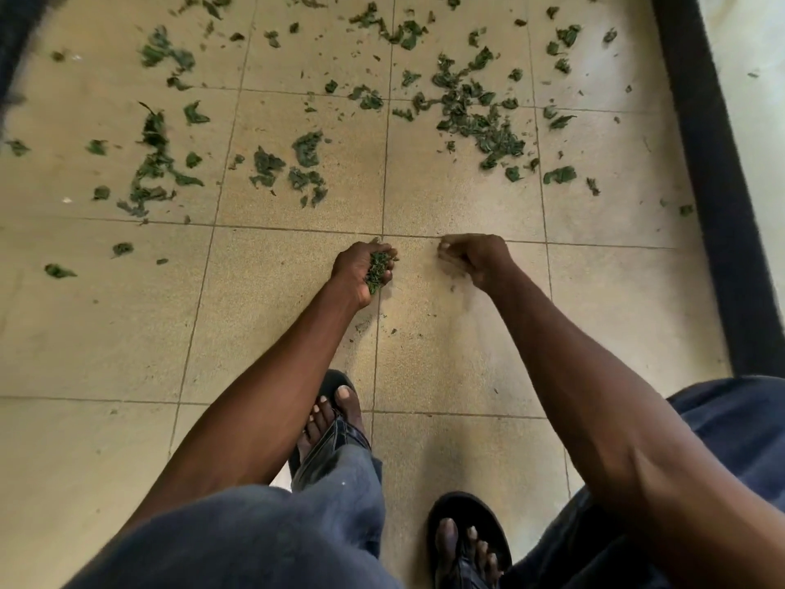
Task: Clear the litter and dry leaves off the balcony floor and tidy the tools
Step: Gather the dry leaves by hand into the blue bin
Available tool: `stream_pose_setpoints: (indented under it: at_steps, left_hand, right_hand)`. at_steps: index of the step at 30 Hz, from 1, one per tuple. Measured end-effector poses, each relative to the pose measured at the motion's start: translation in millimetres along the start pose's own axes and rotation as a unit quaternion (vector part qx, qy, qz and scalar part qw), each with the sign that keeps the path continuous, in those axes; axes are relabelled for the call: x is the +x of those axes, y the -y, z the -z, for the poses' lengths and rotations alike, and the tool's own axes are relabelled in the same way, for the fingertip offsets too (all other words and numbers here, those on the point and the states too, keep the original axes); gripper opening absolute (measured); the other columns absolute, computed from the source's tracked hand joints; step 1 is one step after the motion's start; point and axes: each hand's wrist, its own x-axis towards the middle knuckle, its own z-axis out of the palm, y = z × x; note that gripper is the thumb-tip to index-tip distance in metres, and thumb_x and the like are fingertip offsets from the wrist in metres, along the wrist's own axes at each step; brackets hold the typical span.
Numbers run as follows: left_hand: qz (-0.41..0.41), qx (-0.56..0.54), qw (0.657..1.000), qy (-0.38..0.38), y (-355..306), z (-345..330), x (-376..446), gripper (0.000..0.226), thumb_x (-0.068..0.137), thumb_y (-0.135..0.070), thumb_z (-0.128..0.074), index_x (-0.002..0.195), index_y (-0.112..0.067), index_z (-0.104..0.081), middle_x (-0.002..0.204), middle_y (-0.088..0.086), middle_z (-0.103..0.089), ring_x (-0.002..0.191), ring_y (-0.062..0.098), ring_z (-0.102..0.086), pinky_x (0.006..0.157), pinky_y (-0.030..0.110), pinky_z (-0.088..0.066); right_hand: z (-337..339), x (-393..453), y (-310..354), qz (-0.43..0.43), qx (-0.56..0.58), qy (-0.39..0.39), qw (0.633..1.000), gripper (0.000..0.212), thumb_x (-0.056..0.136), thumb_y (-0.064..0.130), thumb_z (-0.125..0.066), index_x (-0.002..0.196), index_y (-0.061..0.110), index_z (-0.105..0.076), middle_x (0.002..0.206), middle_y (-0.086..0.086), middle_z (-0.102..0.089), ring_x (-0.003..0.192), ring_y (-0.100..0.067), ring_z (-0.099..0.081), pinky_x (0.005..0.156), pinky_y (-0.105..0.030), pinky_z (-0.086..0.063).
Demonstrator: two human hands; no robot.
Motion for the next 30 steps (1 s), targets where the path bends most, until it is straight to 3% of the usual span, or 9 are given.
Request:
stream_pose_setpoints:
  at_steps: [2, 6, 11, 15, 20, 24, 26, 28, 30]
  left_hand:
    - [-0.023, -0.018, 0.999, -0.023, -7.8, -0.8, -8.4, 0.012, 0.092, -0.002, -0.054, 0.082, -0.007, -0.06, 0.074, 0.009, -0.062, 0.051, 0.014, -0.052, 0.039, 0.018, -0.038]
    - [-0.07, -0.024, 0.994, -0.079, -30.5, -4.9, -27.1, 0.01, 0.089, -0.006, -0.058, 0.08, -0.008, -0.064, 0.07, 0.01, -0.061, 0.05, 0.017, -0.053, 0.041, 0.02, -0.04]
    - [-0.108, -0.14, 0.983, -0.052, -62.5, -0.2, -57.6, 0.028, 0.101, -0.031, -0.047, 0.095, -0.012, -0.067, 0.092, 0.008, -0.07, 0.08, 0.019, -0.066, 0.063, 0.026, -0.052]
    - [-0.125, -0.152, 0.979, -0.05, -92.3, 12.5, -83.0, 0.042, 0.1, -0.045, -0.04, 0.099, -0.015, -0.068, 0.096, 0.007, -0.071, 0.089, 0.021, -0.066, 0.069, 0.028, -0.051]
    - [-0.142, -0.121, 0.979, -0.076, -136.6, 39.2, -73.4, 0.026, 0.099, -0.027, -0.045, 0.085, -0.015, -0.064, 0.082, 0.006, -0.067, 0.076, 0.02, -0.065, 0.055, 0.026, -0.05]
    - [-0.107, -0.124, 0.982, -0.099, -158.4, 64.3, -30.7, 0.027, 0.096, -0.021, -0.043, 0.096, -0.01, -0.067, 0.093, 0.013, -0.07, 0.092, 0.029, -0.068, 0.076, 0.038, -0.053]
    - [-0.088, -0.141, 0.982, -0.092, -163.7, 75.7, -0.4, 0.028, 0.095, -0.02, -0.045, 0.107, -0.008, -0.067, 0.101, 0.016, -0.07, 0.097, 0.03, -0.066, 0.077, 0.038, -0.053]
    - [-0.061, -0.162, 0.979, -0.11, -163.5, 86.4, 30.4, 0.027, 0.095, -0.017, -0.044, 0.106, -0.009, -0.066, 0.094, 0.014, -0.071, 0.078, 0.024, -0.069, 0.061, 0.029, -0.053]
    - [-0.026, -0.17, 0.976, -0.135, -167.3, 92.4, 46.1, 0.023, 0.096, -0.011, -0.038, 0.086, -0.014, -0.059, 0.06, 0.005, -0.059, 0.039, 0.014, -0.051, 0.037, 0.016, -0.037]
  right_hand:
    - [-24.9, -13.8, 15.3, -0.027, 0.073, 0.075, 0.994, 0.023, 0.086, -0.02, -0.051, 0.08, -0.007, -0.069, 0.075, -0.016, -0.069, 0.068, -0.022, -0.069, 0.061, -0.023, -0.059]
    - [-91.7, -47.9, 39.9, 0.136, -0.099, 0.096, 0.981, 0.015, 0.08, -0.013, -0.064, 0.078, -0.002, -0.074, 0.077, -0.015, -0.073, 0.068, -0.019, -0.069, 0.065, -0.026, -0.058]
    - [-138.4, -96.0, 62.2, 0.29, -0.308, 0.117, 0.899, 0.024, 0.094, 0.005, -0.048, 0.105, -0.003, -0.068, 0.106, -0.018, -0.067, 0.1, -0.031, -0.062, 0.075, -0.024, -0.041]
    - [-160.3, -124.9, 88.7, 0.407, -0.403, 0.124, 0.81, 0.022, 0.088, 0.002, -0.051, 0.091, -0.005, -0.072, 0.089, -0.021, -0.069, 0.083, -0.033, -0.064, 0.069, -0.037, -0.048]
    - [-211.3, -116.4, 115.9, 0.423, -0.398, 0.104, 0.807, 0.013, 0.079, -0.003, -0.051, 0.068, 0.001, -0.056, 0.072, -0.022, -0.063, 0.067, -0.034, -0.059, 0.056, -0.039, -0.039]
    - [-246.4, -86.0, 115.3, 0.415, -0.433, 0.083, 0.796, 0.012, 0.079, 0.002, -0.051, 0.07, 0.005, -0.058, 0.072, -0.018, -0.064, 0.072, -0.033, -0.055, 0.058, -0.04, -0.04]
    - [-263.9, -62.4, 111.9, 0.396, -0.466, 0.073, 0.788, 0.012, 0.08, 0.007, -0.054, 0.071, 0.013, -0.059, 0.075, -0.013, -0.066, 0.078, -0.029, -0.051, 0.062, -0.034, -0.038]
    - [-278.0, -37.7, 114.4, 0.356, -0.49, 0.131, 0.785, 0.009, 0.079, 0.009, -0.059, 0.079, 0.014, -0.067, 0.084, -0.012, -0.07, 0.085, -0.028, -0.061, 0.071, -0.033, -0.047]
    - [-285.4, -15.3, 123.9, 0.302, -0.498, 0.253, 0.773, 0.013, 0.08, 0.005, -0.064, 0.089, 0.005, -0.073, 0.093, -0.015, -0.072, 0.088, -0.022, -0.065, 0.077, -0.031, -0.05]
